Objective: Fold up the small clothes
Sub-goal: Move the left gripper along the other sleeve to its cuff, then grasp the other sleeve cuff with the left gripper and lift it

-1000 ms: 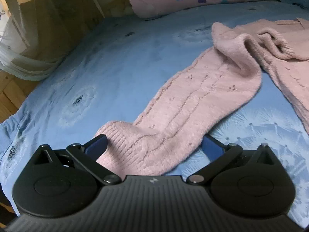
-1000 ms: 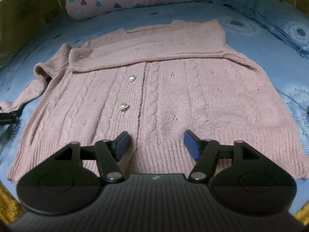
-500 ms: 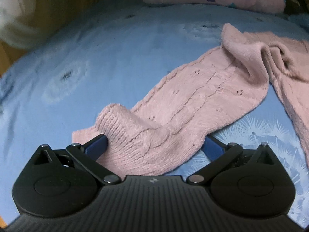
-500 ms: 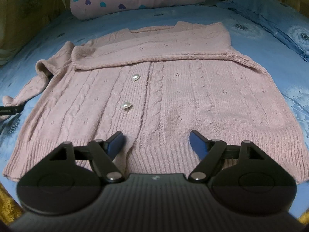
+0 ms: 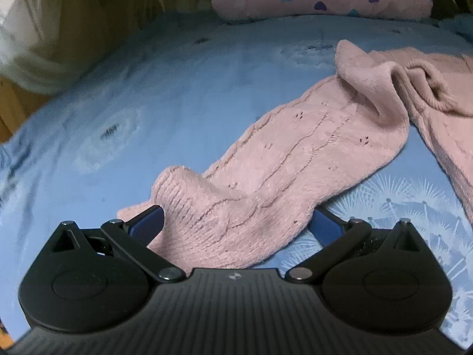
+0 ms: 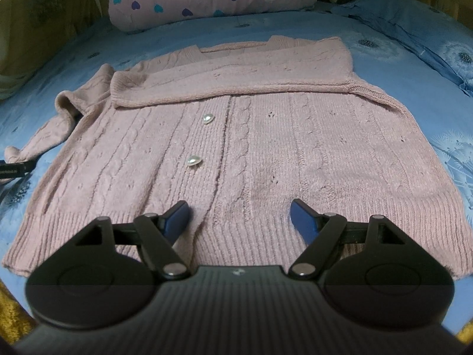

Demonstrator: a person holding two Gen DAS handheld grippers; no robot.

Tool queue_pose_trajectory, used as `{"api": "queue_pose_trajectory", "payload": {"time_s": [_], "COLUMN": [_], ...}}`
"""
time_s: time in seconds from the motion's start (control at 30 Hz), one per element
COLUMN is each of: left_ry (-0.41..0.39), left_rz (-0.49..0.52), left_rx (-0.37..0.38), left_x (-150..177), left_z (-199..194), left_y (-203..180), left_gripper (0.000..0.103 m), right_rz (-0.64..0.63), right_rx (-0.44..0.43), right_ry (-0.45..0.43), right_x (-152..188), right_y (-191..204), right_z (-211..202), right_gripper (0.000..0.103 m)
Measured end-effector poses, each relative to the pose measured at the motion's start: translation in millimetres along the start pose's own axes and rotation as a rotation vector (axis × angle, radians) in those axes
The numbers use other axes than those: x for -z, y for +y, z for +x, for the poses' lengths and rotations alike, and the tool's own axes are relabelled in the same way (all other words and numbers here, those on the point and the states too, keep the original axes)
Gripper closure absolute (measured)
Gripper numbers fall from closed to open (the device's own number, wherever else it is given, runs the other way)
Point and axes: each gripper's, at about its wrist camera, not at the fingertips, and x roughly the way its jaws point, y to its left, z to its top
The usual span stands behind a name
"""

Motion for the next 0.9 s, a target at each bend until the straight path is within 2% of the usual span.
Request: {"api": "queue_pose_trajectory", "payload": {"time_s": [0.1,0.17,0.27,0.33,0.37,0.4,0.43,0.53,0.67,0.9], "left_ry": [-0.022,-0.037,-0.056,-0.063,-0.063,-0.063,-0.064,-0.076,-0.121,-0.240], "left_rz": [0.049,0.066,0.083,0.092,0.096,0.098,0.094,0.045,-0.075,-0.225], "left_rx": [-0.041,-0.053,-0.058,-0.067,-0.072,-0.079,-0.082,-0.089,-0.105,-0.206], "left_x": [-1.4,-1.7,-1.7,-1.7,-2.5,-2.8,-2.8,-4.7,-14.6,-54.2], "left_z": [-2.0,-5.5,-9.9,-12.4,-12.4,-12.9,-13.4,-17.3,-32.0,-65.0], "left_y": [-6.9,-10.1,-12.8,-14.8,-15.2,-15.6,-14.1,-7.4,12.4,53.0], "left_gripper": [0.000,0.005,0.024,0.045,0.051,0.061,0.068,0.072,0.074,0.075], "right_rz": [-0.003,-0.004,-0.004,-0.002,-0.003,-0.004,-0.004,-0.003,-0.005,0.010], "right_rx": [0.000,-0.002,-0.003,-0.002,-0.002,-0.001,-0.001,-0.002,-0.001,-0.029], "right_ry": [0.000,-0.001,-0.001,-0.001,-0.001,-0.002,-0.003,-0.003,-0.002,0.015], "right_x": [0.2,0.2,0.1,0.1,0.2,0.2,0.3,0.2,0.3,-4.5], "right_y": [-0.1,-0.3,-0.1,0.0,0.7,1.0,0.6,0.8,0.8,-4.0], "right_z": [0.0,0.0,0.4,0.5,0.4,0.4,0.3,0.3,0.2,-2.9], "right_gripper": [0.026,0.026,0.026,0.026,0.026,0.026,0.026,0.026,0.026,0.026]}}
